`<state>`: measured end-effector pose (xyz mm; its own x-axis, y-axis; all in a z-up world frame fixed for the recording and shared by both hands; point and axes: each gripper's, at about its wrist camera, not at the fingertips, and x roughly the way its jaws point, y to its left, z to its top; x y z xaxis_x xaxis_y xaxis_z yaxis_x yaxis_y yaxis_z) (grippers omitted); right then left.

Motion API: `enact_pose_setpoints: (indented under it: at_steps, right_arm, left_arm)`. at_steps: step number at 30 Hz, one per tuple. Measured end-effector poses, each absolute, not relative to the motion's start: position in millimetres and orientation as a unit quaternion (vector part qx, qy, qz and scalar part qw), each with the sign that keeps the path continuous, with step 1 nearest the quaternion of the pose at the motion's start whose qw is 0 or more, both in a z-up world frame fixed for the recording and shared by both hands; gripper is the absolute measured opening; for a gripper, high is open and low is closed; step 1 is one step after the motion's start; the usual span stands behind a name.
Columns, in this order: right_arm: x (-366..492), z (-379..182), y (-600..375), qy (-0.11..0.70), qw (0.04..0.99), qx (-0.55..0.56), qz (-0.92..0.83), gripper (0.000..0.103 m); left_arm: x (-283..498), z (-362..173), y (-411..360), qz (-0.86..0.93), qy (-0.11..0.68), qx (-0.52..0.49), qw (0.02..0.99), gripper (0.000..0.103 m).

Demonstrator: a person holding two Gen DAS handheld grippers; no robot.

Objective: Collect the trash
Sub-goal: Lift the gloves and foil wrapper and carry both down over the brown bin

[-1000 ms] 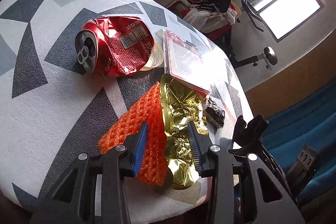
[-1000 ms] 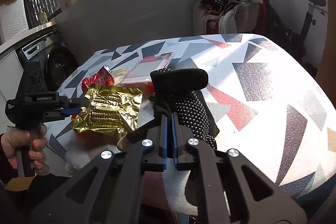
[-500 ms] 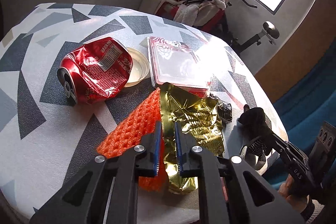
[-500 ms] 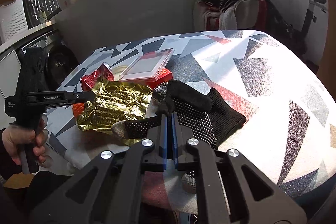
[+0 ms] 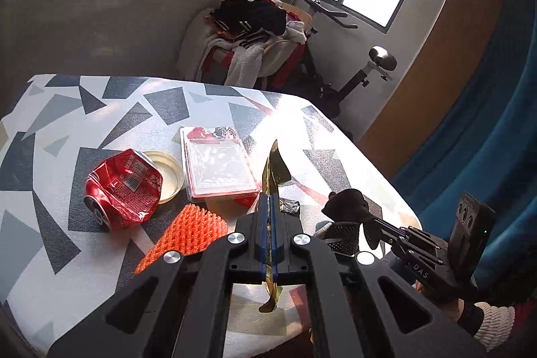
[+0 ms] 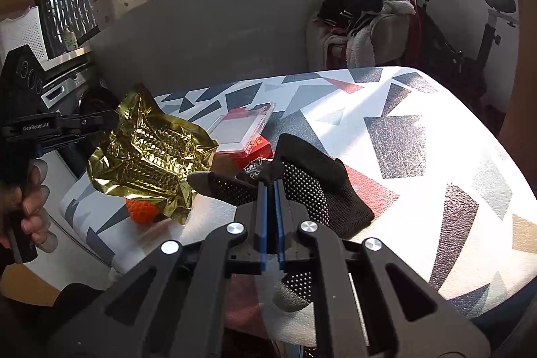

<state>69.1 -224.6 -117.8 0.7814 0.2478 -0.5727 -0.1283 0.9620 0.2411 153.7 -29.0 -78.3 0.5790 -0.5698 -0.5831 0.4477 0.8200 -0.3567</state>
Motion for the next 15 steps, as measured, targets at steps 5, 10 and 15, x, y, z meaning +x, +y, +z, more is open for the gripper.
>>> enact_pose_setpoints:
  at_steps: [5,10,15]
  right_arm:
    - [56.9,-99.5,-225.5,0.297,0.945,0.094,0.103,0.008]
    - [41.8,-82.6,-223.5,0.282,0.949,0.091,0.109,0.008]
    - [23.7,-66.2,-219.4,0.267,0.953,0.086,0.118,0.008]
  left_arm:
    - [130.7,-55.8,-34.1,-0.307,0.349,-0.067,0.883,0.002]
    - [107.9,-49.3,-25.5,-0.310,0.355,-0.068,0.879,0.002]
    - [74.2,-47.4,-18.7,-0.316,0.361,-0.058,0.876,0.002]
